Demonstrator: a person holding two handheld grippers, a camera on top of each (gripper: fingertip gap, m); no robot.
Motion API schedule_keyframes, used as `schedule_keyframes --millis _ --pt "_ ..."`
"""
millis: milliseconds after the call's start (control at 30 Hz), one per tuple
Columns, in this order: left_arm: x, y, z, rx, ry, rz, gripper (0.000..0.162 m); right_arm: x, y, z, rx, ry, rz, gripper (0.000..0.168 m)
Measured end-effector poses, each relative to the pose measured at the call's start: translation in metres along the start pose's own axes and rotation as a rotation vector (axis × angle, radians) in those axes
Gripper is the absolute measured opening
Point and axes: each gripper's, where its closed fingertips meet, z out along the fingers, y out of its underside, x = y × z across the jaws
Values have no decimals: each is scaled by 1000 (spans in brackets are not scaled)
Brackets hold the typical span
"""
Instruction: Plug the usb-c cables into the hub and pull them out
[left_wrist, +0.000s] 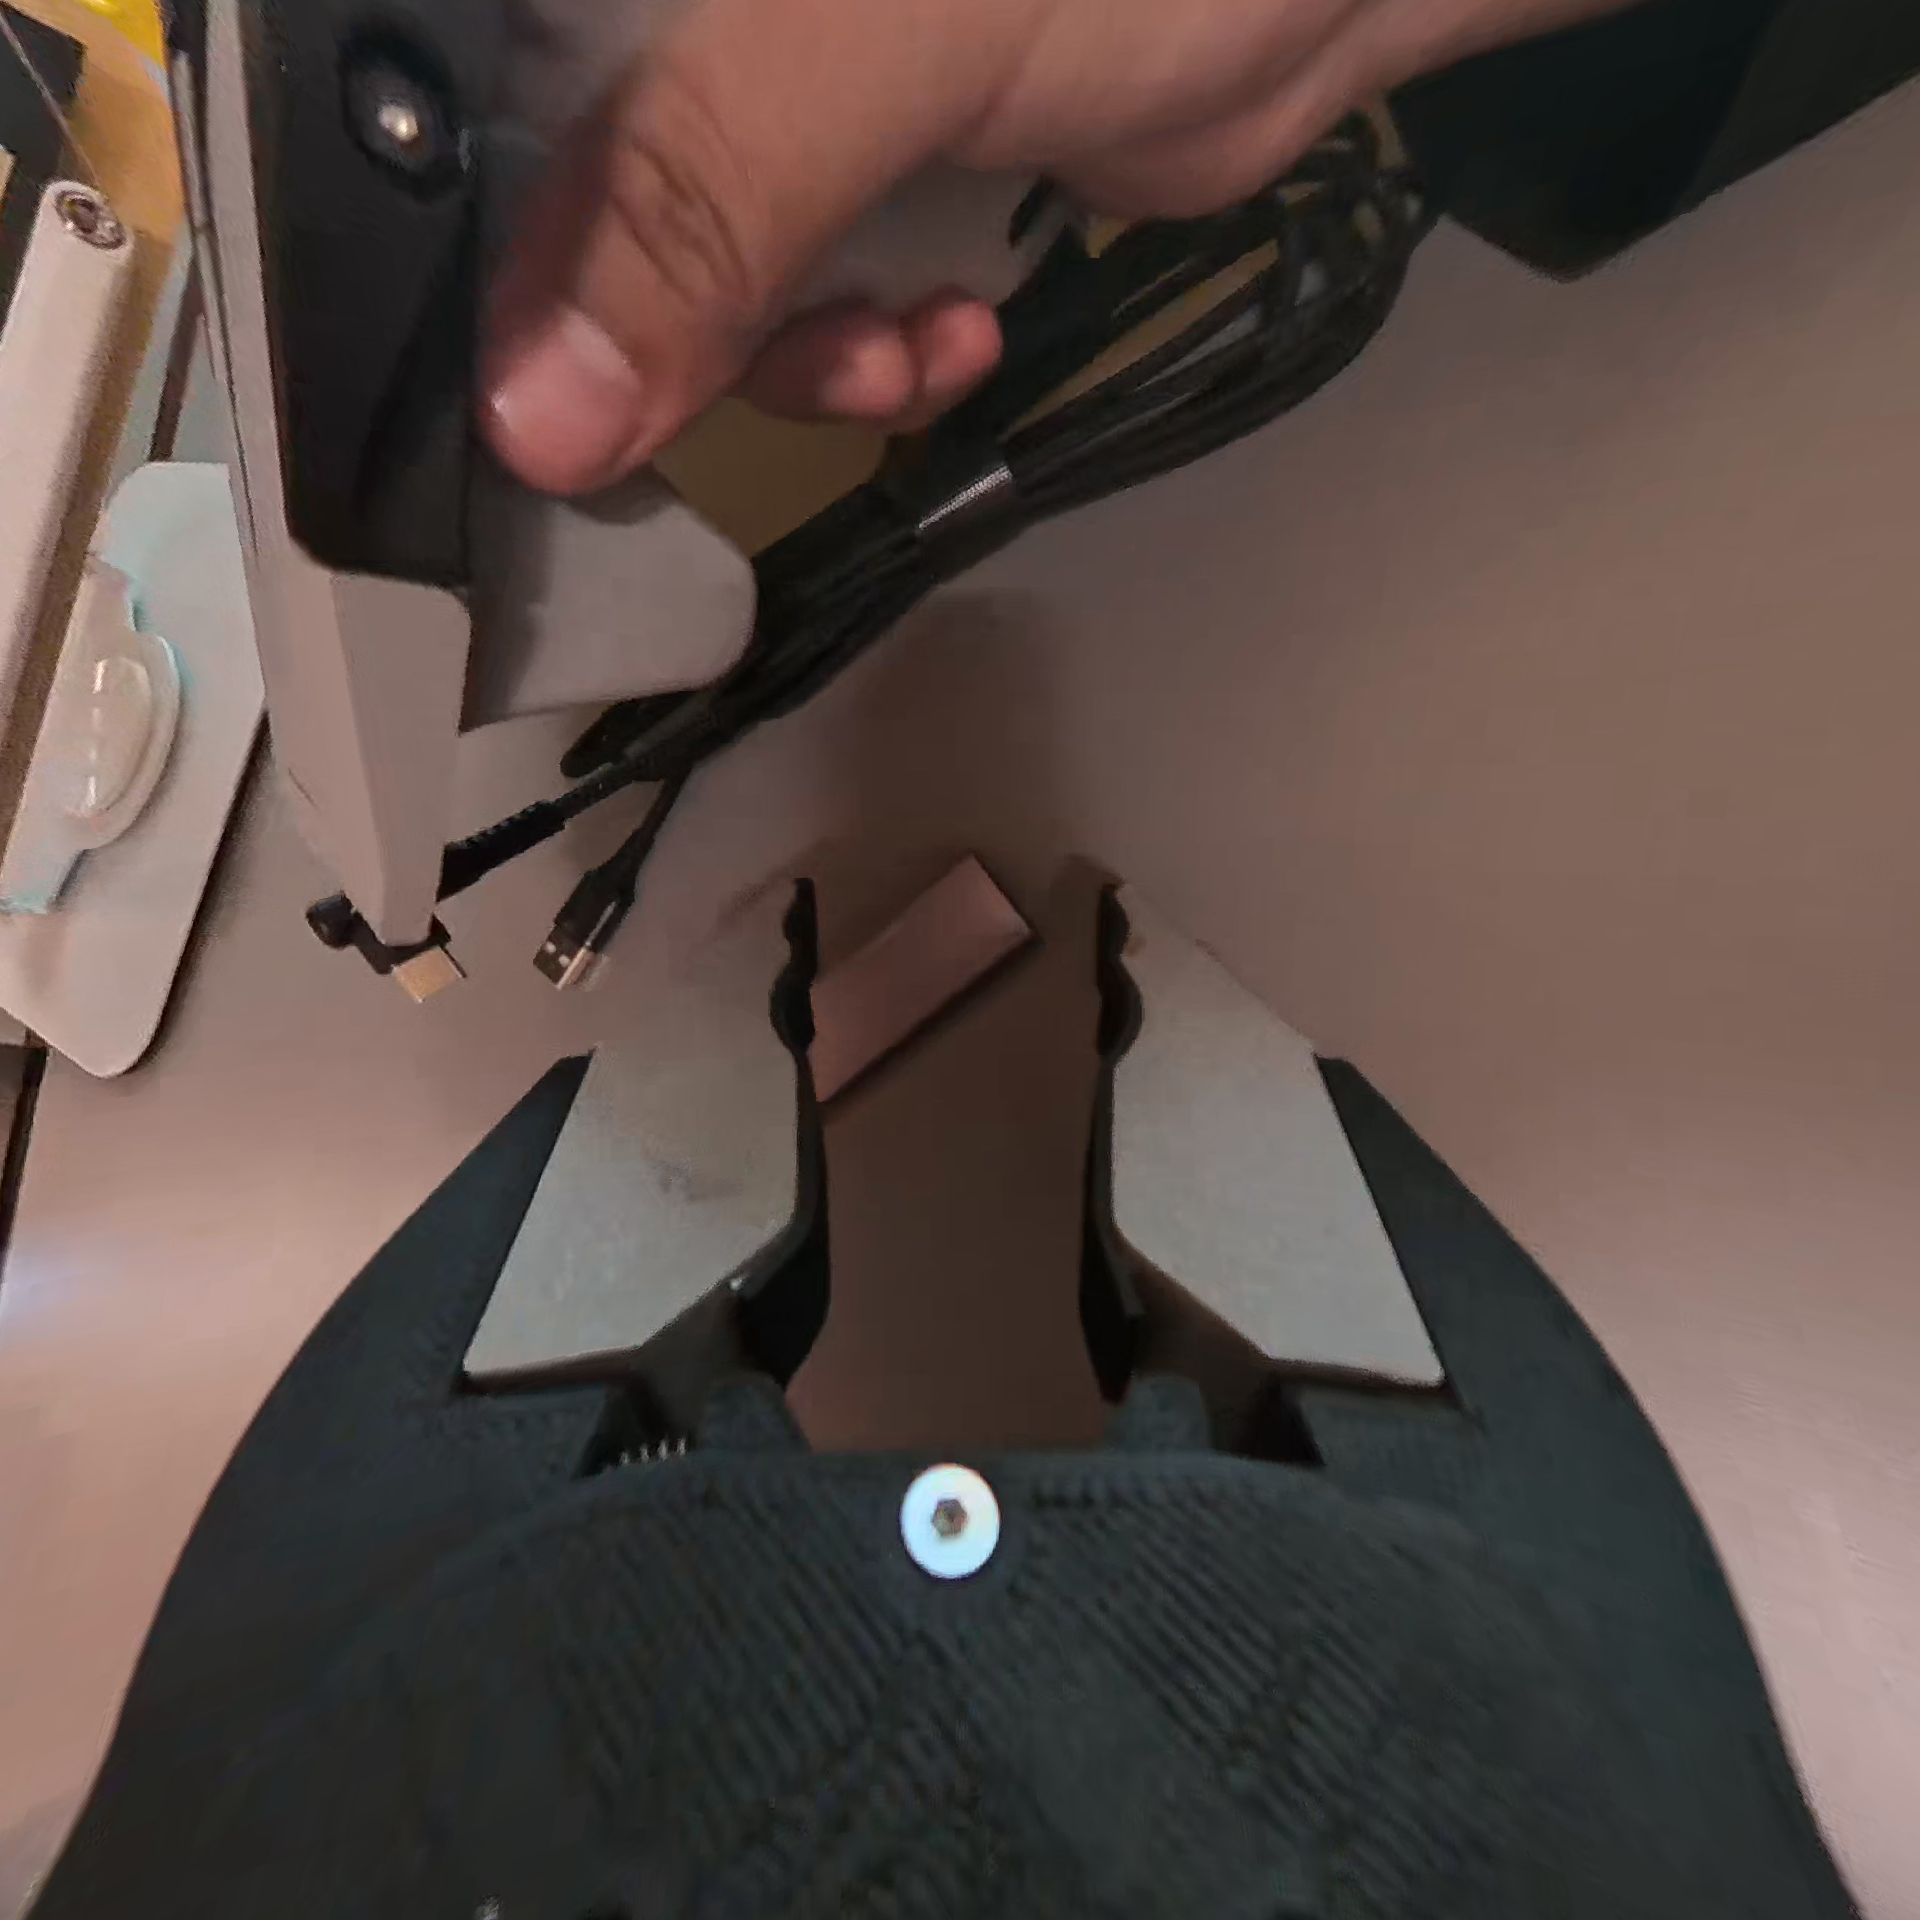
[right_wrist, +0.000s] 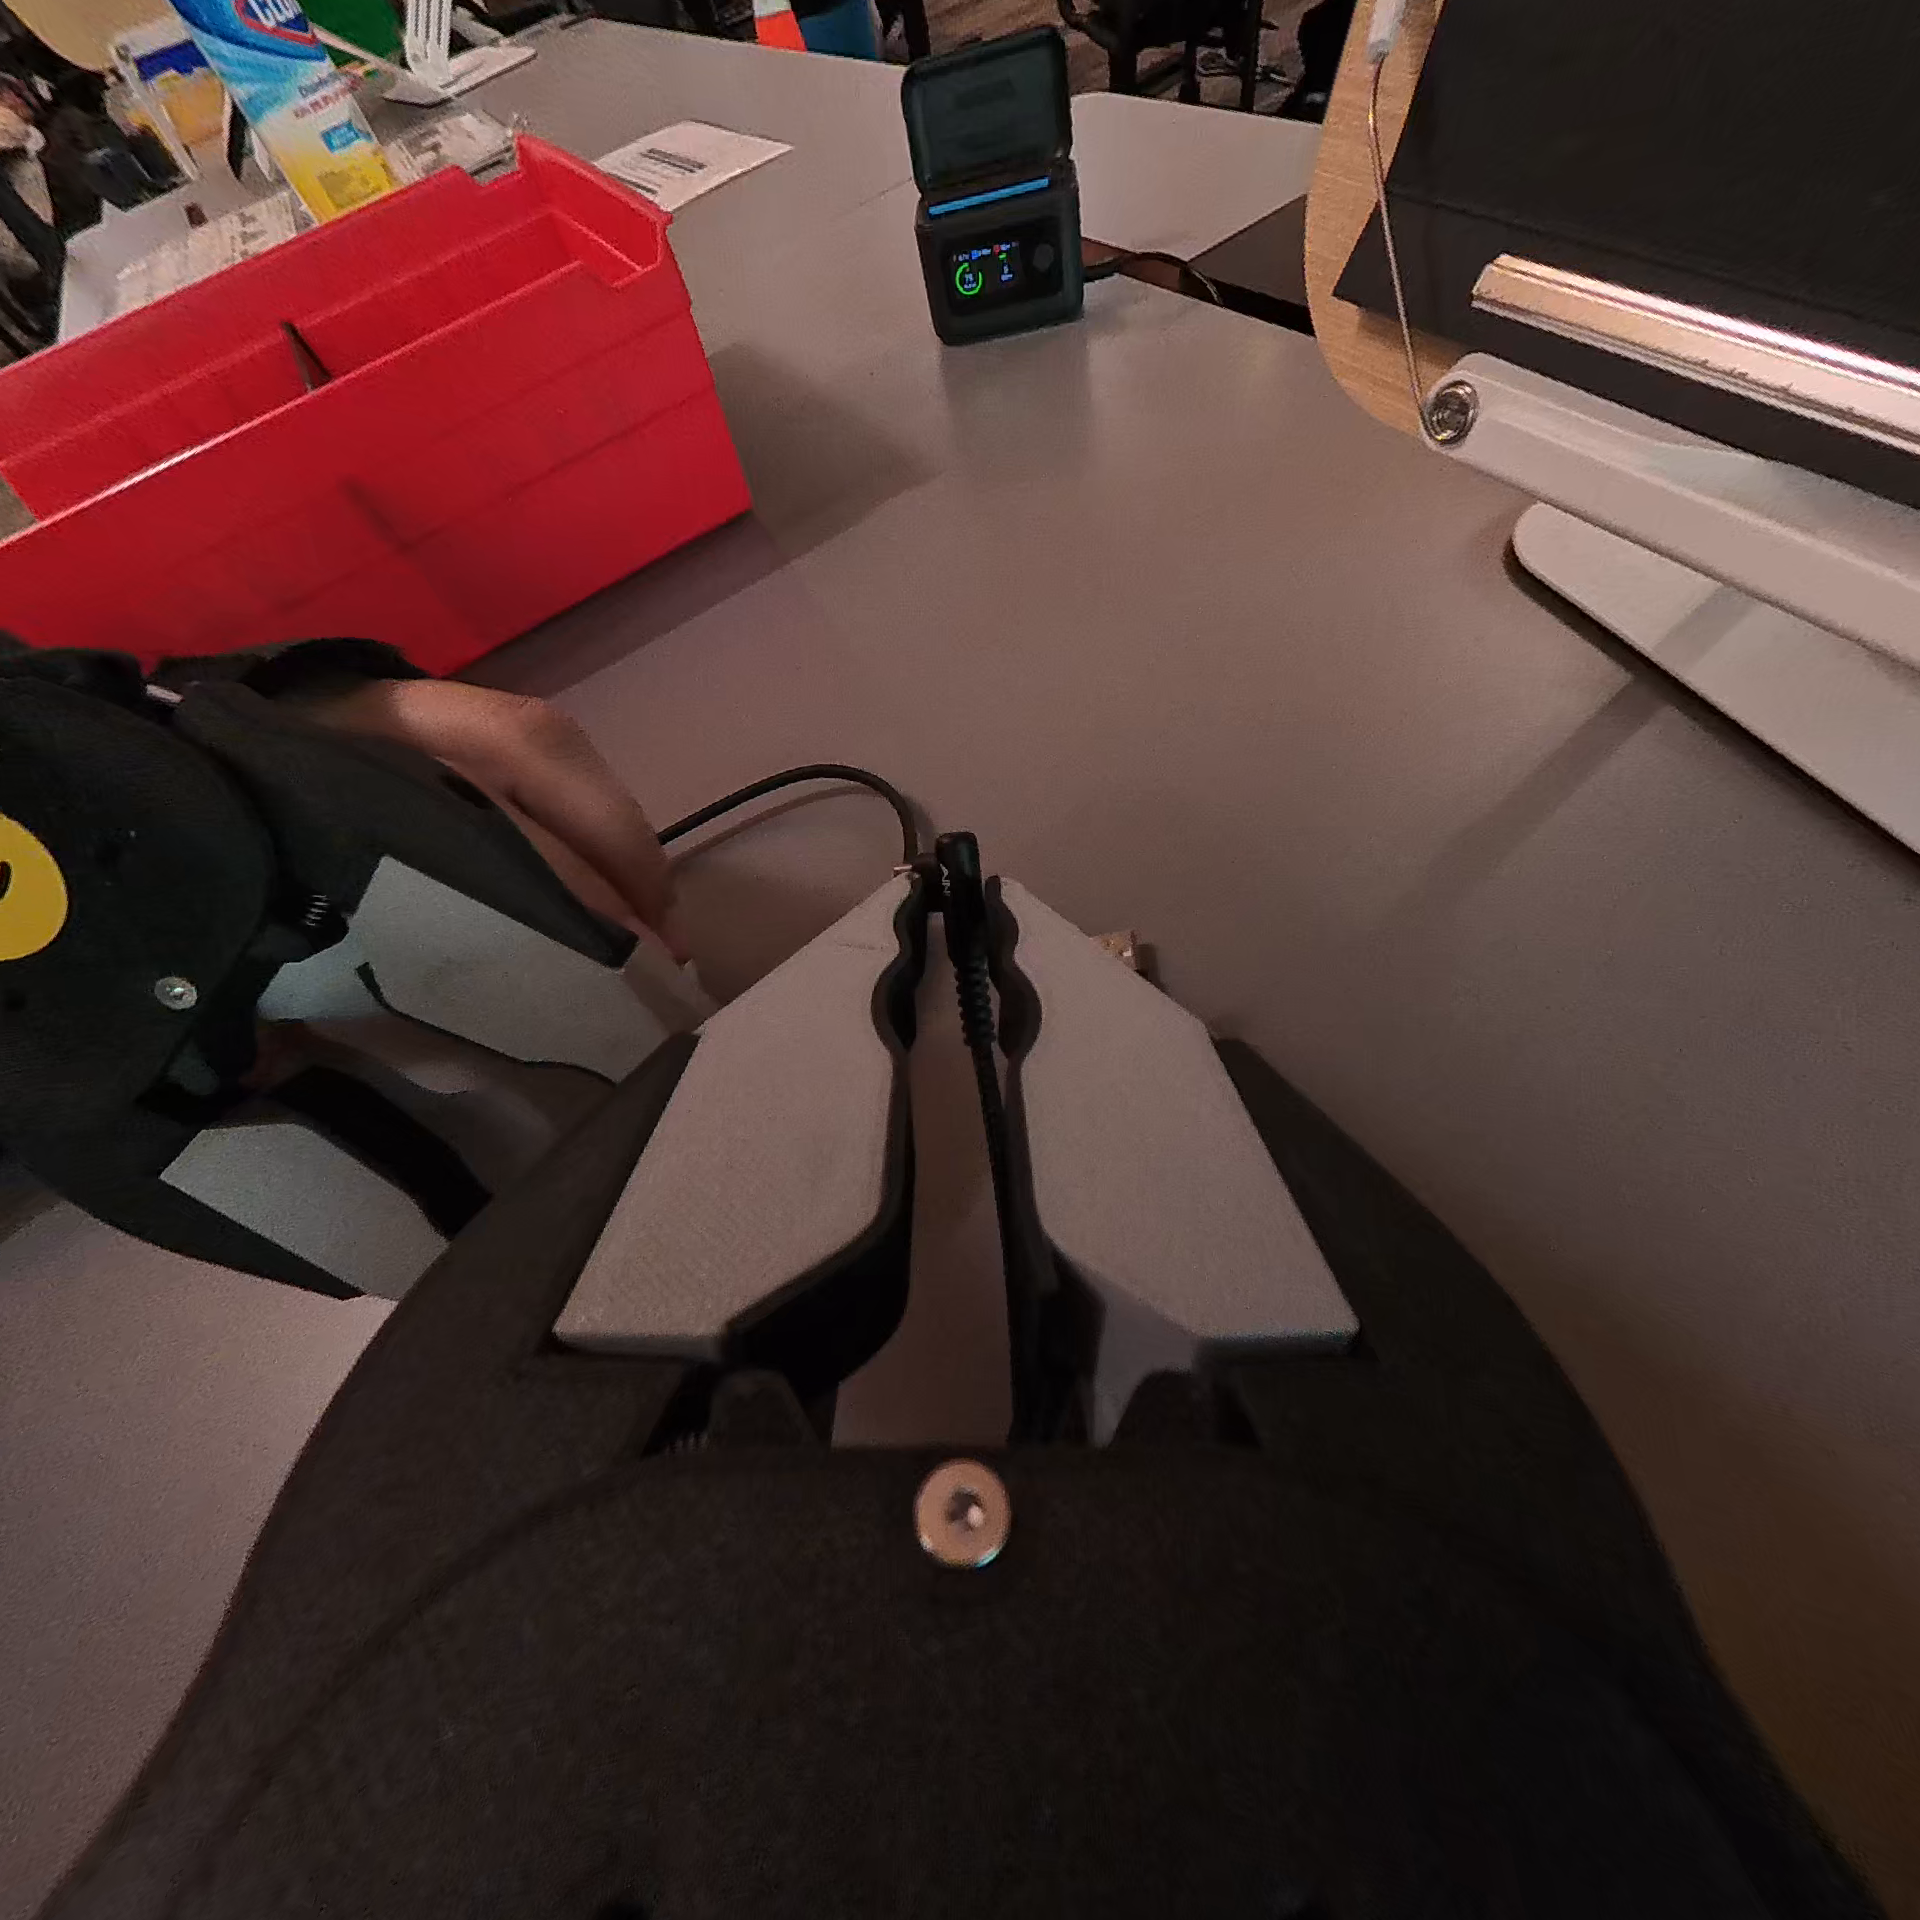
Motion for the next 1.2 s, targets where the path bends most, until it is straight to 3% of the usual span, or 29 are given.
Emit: schedule_keyframes --millis 133,300,400,433,567,833,1033,1200 --pt "2 2 4 -22 118 -4 36 3 2 0 -12 -6 23 7" --pt "-1 5 8 70 183 -91 21 1 10 5 -55 -26 37 5" --pt "-9 9 7 71 83 19 18 -1 12 7 -71 -18 30 10" --pt "-11 12 5 53 44 62 1 0 12 7 -70 -8 20 11" --pt "-22 22 -1 1 -94 166 0 -2 10 5 -54 0 5 16" --pt "-44 7 -22 96 -233 116 0 -1 6 2 -24 -32 46 19" --pt "-57 16 -27 89 -312 48 0 -6 4 1 -14 -68 45 23" --pt "-89 29 -37 87 -433 -137 0 -15 1 -1 -6 -82 -24 25"
